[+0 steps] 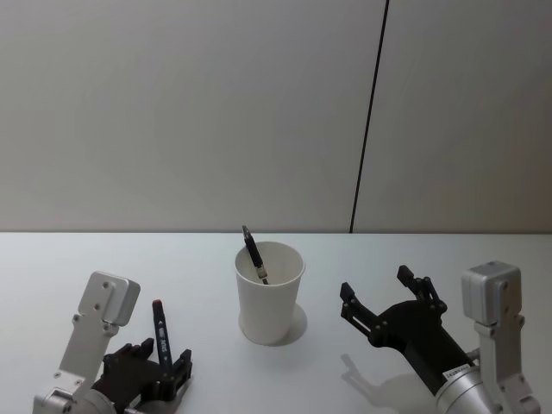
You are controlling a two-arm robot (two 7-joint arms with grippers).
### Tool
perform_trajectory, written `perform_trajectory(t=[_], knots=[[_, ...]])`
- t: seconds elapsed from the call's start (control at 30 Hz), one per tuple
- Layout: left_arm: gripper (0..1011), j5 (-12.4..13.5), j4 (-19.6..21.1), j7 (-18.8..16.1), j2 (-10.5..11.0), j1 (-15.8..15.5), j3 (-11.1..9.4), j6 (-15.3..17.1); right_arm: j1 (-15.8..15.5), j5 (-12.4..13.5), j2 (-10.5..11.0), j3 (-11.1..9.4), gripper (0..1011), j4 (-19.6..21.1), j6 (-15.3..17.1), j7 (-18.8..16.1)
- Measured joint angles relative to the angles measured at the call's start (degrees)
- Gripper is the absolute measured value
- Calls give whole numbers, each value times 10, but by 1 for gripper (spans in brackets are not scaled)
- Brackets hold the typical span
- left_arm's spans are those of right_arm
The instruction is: Place the pen into the pen holder.
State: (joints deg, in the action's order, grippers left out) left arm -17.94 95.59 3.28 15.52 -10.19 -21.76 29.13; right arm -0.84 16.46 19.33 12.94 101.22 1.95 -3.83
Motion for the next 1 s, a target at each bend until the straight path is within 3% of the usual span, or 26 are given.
perform_trajectory(t=[0.47,0.6,0.8,1.0], knots=[[500,1,1,6,3,-2,-1,2,0,0,0,0,1001,0,0,0],[436,2,1,6,4,-2,-1,3,0,0,0,0,1001,0,0,0],[215,2,2,7,4,-2,-1,4,0,0,0,0,1001,0,0,0],[194,3,2,7,5,-2,-1,4,0,0,0,0,1001,0,0,0]])
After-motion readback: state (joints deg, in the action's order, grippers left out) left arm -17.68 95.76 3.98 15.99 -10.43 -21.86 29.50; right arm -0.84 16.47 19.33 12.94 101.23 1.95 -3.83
